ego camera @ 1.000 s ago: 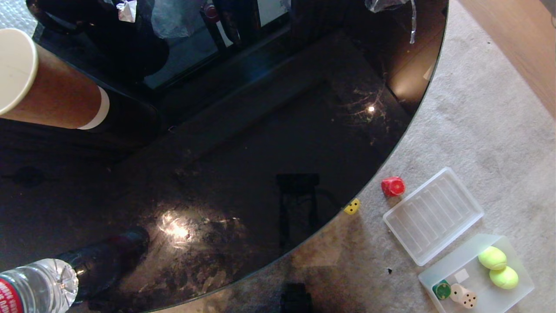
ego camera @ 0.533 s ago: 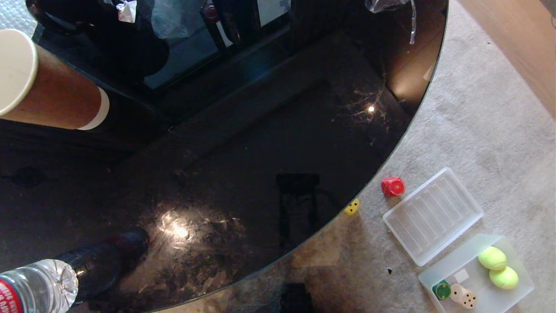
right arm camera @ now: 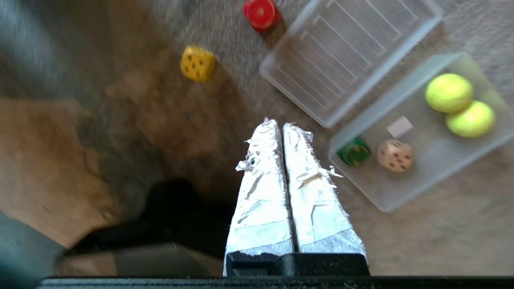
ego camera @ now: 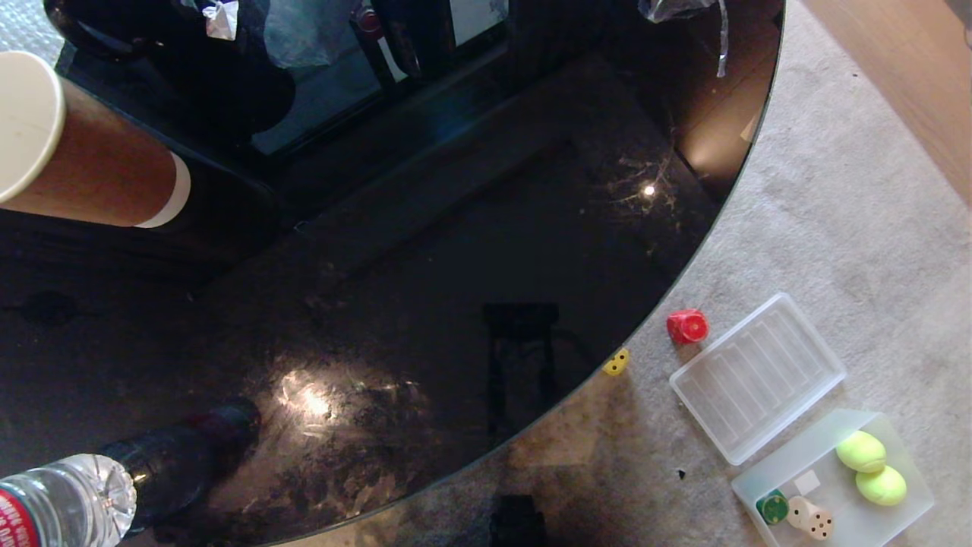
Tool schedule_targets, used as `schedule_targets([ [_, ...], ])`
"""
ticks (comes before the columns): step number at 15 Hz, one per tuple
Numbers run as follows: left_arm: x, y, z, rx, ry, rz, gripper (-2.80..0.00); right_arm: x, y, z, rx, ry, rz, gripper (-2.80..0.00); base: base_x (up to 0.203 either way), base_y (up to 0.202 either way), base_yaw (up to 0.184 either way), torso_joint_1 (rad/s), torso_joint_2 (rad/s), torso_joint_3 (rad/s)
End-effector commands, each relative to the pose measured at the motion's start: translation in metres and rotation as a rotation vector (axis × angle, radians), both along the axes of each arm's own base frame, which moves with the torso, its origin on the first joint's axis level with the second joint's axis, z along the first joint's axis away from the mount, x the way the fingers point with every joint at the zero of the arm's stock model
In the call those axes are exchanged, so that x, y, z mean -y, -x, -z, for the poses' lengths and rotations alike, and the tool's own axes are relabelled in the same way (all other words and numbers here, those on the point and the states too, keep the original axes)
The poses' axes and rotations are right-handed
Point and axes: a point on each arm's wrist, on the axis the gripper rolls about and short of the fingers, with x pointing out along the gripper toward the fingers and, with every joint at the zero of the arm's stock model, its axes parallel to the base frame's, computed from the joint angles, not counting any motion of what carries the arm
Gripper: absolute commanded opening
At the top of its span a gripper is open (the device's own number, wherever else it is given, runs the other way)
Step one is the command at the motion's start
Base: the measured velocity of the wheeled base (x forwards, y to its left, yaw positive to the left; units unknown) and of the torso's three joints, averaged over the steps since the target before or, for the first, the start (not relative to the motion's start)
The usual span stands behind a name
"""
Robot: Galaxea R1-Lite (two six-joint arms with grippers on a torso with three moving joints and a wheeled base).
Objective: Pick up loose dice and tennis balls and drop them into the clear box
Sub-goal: Pick up toys out of the box
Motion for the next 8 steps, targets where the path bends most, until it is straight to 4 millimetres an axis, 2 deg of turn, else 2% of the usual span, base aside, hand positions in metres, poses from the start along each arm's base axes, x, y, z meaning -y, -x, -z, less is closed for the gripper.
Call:
schedule_targets([
  [1, 0.000, 0.000, 0.000, 0.000, 0.000, 0.000, -2.80, -0.003, -0.063, 0.007, -0.141, -0.022, -0.002, -2.80, 0.000, 0.000, 0.000, 0.000, 0.00, 0.000],
  [5, 0.000, 0.000, 0.000, -0.002, 0.000, 0.000, -2.80, -0.008, -0.163, 0.034, -0.133, -0.062, 0.000, -2.80, 0.000, 0.000, 0.000, 0.000, 0.00, 0.000],
  [7, 0.000, 0.000, 0.000, 0.000, 0.000, 0.000, -2.80, -0.011, -0.196, 0.042, -0.039, -0.072, -0.006, -2.80, 0.000, 0.000, 0.000, 0.000, 0.00, 0.000],
  [8, 0.000, 0.000, 0.000, 0.000, 0.000, 0.000, -2.80, -0.012, -0.211, 0.055, -0.043, -0.069, -0.008, -2.80, 0.000, 0.000, 0.000, 0.000, 0.00, 0.000],
])
